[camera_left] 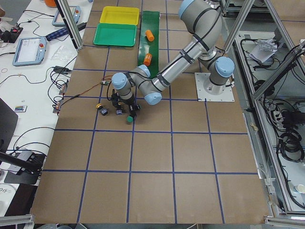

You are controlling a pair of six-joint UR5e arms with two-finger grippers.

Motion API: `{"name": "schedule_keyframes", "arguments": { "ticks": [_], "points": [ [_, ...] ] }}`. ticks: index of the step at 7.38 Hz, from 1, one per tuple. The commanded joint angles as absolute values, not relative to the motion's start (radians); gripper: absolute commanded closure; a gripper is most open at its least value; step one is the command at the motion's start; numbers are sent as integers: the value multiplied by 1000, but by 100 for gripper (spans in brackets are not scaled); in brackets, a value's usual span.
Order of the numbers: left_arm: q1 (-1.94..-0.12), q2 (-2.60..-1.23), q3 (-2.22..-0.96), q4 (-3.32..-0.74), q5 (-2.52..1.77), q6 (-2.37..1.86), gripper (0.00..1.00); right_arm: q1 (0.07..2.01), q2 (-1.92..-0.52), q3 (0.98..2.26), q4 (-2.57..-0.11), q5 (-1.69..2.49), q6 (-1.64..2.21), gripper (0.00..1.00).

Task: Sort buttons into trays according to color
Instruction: 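Grasp a green-capped push button with the left gripper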

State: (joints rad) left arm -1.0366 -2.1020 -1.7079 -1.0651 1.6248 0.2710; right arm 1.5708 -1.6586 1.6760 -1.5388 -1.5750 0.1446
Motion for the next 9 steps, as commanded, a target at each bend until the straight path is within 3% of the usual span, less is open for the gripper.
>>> {"name": "schedule_keyframes", "arguments": {
  "ticks": [1,4,7,9],
  "points": [
    [-1037,-2080,-1709,-1075,1625,268,93,1571,-1658,1677,-1540,-1575,144,0],
    [-1064,-2013,-1718,-1121,1586,255,100,1571,-1658,1677,-1537,-1574,150,0],
    [-1260,-1855,-1772,-1195,1562,223,100,1571,-1658,1677,-1537,-1574,144,0],
    [-1346,-1826,-1801,-1206,1542,91,100,1571,-1660,1677,-1534,-1575,144,0]
  ]
}}
